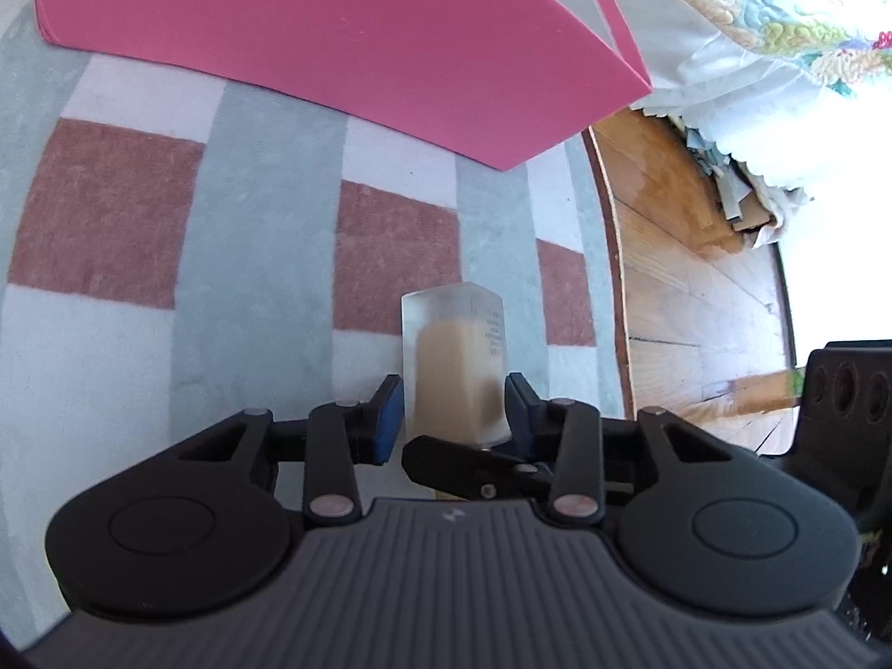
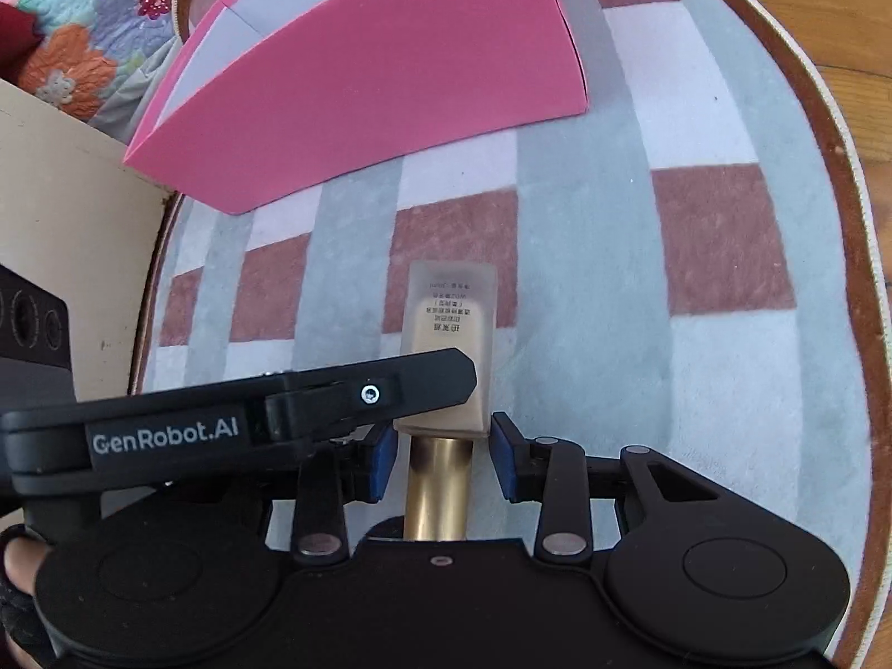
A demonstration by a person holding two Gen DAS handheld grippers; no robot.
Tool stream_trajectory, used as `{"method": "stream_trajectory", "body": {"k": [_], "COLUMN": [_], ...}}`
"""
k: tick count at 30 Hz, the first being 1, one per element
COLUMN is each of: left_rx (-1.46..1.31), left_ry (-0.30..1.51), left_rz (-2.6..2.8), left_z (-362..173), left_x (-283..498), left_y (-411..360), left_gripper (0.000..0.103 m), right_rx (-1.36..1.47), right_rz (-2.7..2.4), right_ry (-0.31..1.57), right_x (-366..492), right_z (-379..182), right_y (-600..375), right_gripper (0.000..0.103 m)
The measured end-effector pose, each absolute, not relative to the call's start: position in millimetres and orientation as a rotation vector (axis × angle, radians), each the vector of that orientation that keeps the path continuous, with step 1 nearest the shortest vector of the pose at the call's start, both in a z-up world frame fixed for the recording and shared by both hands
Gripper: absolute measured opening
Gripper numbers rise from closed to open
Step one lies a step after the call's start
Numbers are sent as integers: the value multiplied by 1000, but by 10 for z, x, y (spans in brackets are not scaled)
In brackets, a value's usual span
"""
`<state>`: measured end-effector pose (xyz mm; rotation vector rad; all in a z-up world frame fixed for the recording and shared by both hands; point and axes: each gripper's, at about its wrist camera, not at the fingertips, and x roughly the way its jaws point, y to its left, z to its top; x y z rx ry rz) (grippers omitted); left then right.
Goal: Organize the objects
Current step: 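Carry the foundation bottle with the left gripper over the pink box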
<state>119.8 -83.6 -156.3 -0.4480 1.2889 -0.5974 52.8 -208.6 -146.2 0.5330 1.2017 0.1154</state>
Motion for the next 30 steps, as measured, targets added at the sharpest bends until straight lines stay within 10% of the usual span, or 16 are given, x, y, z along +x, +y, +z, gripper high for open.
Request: {"method": "stream_trajectory", "body": {"k": [30], "left_rx": [-332], "left_ry": [951], "left_rz": [-508], "left_z": [388], "left_x": [989], "left_y": [-130], "left_gripper": [37], "right_rx": [181], "right_rz": [392], "right_ry": [902], "right_x": [518], "right_z": [125], "right_y": [-1379], "right_gripper": [40]}}
